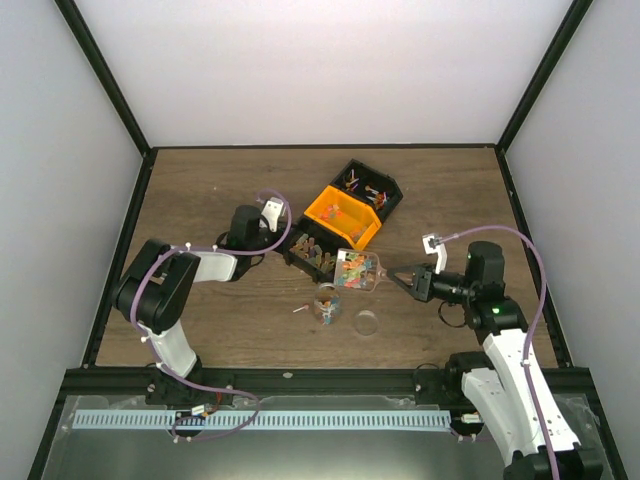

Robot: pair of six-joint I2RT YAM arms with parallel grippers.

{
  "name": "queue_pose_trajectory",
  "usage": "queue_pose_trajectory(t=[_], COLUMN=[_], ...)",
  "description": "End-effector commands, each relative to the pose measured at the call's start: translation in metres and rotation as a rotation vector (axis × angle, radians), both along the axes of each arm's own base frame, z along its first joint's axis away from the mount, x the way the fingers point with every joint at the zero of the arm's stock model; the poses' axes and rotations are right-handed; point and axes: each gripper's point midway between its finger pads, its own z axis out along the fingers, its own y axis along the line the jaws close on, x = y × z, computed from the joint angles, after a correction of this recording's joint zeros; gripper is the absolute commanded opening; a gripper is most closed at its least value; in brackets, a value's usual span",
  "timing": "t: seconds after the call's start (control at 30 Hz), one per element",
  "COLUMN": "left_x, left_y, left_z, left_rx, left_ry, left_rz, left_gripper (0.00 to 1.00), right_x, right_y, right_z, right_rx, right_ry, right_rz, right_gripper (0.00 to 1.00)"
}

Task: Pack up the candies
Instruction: Place the fake candies in the packing bottle.

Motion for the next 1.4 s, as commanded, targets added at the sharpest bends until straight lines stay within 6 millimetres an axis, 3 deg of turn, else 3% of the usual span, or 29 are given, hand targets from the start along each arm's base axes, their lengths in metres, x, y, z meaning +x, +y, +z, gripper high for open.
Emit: queue_pose_trajectory(t=[0.0, 1.37], left_x=[-0.019, -0.02], left_y=[0.003, 0.001], left_z=[-0.041, -0.045], left_rx=[0.089, 0.093], left_ry=[0.096, 0.103], left_rz=[-0.029, -0.039], left_gripper=[0.04, 0.04], right_x=[0.0, -0.006], right_y=[-0.001, 0.015], right_z=[0.014, 0.024], right_rx=[-0.019, -0.111], right_ry=[-0.066, -0.151], right_rz=[0.012, 0.06], right_gripper=[0.01, 0.01])
